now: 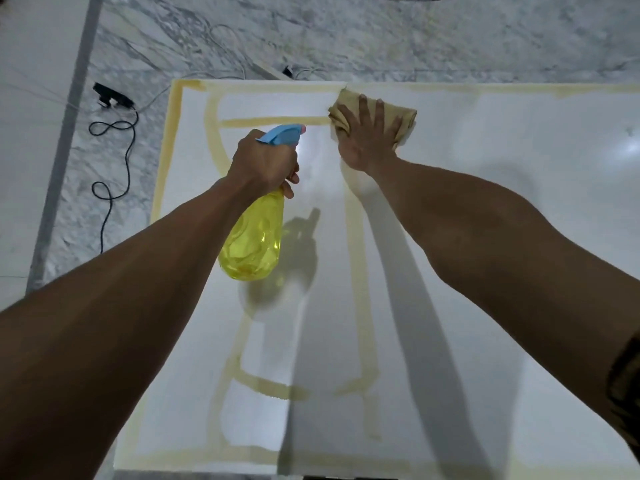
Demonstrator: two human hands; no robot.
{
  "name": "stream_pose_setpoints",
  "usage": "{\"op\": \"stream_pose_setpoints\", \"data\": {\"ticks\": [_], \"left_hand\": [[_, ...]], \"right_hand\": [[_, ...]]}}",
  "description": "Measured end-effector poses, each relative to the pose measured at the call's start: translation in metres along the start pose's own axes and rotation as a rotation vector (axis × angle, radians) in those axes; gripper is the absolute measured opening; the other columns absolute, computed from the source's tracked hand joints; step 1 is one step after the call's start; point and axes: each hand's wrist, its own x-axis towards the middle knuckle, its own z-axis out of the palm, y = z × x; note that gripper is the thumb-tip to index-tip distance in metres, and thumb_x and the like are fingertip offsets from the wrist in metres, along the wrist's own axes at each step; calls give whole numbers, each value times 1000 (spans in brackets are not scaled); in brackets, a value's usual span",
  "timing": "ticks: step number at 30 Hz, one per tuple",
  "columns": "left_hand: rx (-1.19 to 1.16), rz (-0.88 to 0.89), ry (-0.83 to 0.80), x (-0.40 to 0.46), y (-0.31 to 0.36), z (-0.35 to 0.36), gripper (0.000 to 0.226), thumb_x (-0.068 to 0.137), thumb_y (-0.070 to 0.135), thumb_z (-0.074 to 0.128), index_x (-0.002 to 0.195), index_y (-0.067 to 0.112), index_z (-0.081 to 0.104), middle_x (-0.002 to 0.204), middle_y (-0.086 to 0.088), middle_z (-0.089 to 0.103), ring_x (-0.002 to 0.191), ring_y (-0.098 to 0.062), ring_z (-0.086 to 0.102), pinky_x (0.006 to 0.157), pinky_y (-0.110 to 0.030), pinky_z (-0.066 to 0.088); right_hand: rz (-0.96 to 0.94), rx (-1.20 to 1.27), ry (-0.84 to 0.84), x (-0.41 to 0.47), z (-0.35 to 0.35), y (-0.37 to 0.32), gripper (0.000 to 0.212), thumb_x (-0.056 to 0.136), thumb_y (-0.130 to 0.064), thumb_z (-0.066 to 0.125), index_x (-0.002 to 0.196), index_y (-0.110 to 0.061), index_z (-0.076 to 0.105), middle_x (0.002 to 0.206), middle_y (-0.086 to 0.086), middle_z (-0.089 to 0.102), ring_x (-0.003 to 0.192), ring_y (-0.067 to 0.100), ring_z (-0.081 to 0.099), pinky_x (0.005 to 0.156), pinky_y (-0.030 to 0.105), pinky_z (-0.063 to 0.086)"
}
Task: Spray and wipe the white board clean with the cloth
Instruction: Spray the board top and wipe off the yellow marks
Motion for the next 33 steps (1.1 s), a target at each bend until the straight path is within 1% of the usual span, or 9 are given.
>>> {"op": "stream_pose_setpoints", "data": {"ticks": [5, 8, 10, 13, 16, 21, 23, 27, 33], "left_hand": [[-6, 1, -6, -20, -3, 5, 47, 99, 1, 45, 130, 27, 69, 86, -16, 66, 69, -23, 70, 46, -29, 57], [0, 17, -24, -40, -10, 11, 43, 99, 2, 46, 123, 29, 69, 84, -15, 66, 69, -24, 71, 48, -31, 60], [9, 6, -29, -57, -18, 16, 36, 99, 5, 48, 122, 19, 72, 82, -15, 67, 71, -27, 73, 56, -38, 65], [27, -38, -27, -89, -42, 21, 37, 97, 11, 53, 128, 1, 70, 82, -16, 70, 77, -33, 75, 61, -43, 65], [9, -74, -42, -129, -65, 25, 39, 96, 15, 56, 130, 2, 69, 82, -14, 70, 74, -30, 74, 54, -37, 63], [30, -72, -97, -201, -101, 26, 34, 101, 11, 52, 128, 3, 72, 81, -13, 69, 75, -31, 73, 58, -38, 63], [14, -65, -104, -223, -111, 24, 35, 101, 9, 51, 130, 11, 72, 82, -14, 67, 72, -28, 71, 53, -35, 62], [-10, -32, -121, -266, -129, 17, 42, 102, 6, 50, 136, 21, 70, 86, -15, 66, 72, -26, 70, 45, -29, 58], [20, 22, -124, -310, -143, -2, 44, 103, 4, 48, 137, 23, 69, 91, -18, 67, 77, -27, 70, 44, -27, 57]], "right_hand": [[-144, -143, 19, -33, 11, 9, 53, 103, -50, 24, 155, -40, 15, 166, -1, 2, 153, 32, -2, 114, 66, -5], [-197, -187, -6, -72, 22, 6, 67, 92, -57, 2, 155, -39, 15, 166, 0, 4, 152, 33, -1, 113, 67, -5], [-214, -185, -26, -97, 31, 7, 79, 84, -57, -6, 156, -36, 18, 166, 2, 7, 152, 35, 2, 113, 68, -5], [-254, -176, -26, -142, 47, 11, 75, 89, -56, 2, 155, -30, 28, 164, 5, 17, 151, 38, 10, 111, 70, 0], [-265, -214, -47, -190, 59, 13, 81, 83, -59, -5, 157, -33, 17, 166, 2, 6, 152, 34, 0, 113, 66, -6], [-237, -214, -56, -283, 77, 16, 81, 81, -59, -9, 156, -39, 11, 166, 0, -1, 152, 33, -5, 114, 65, -8], [-219, -220, -75, -317, 85, 15, 74, 86, -59, -5, 156, -38, 9, 166, 0, -3, 152, 33, -6, 114, 66, -8], [-206, -235, -145, -380, 98, 17, 57, 104, -50, 22, 156, -39, 2, 165, 0, -12, 151, 32, -14, 114, 66, -9], [-149, -162, -311, -455, 105, 11, 58, 104, -50, 20, 155, -41, -5, 163, -3, -22, 150, 30, -22, 113, 64, -14]]}}
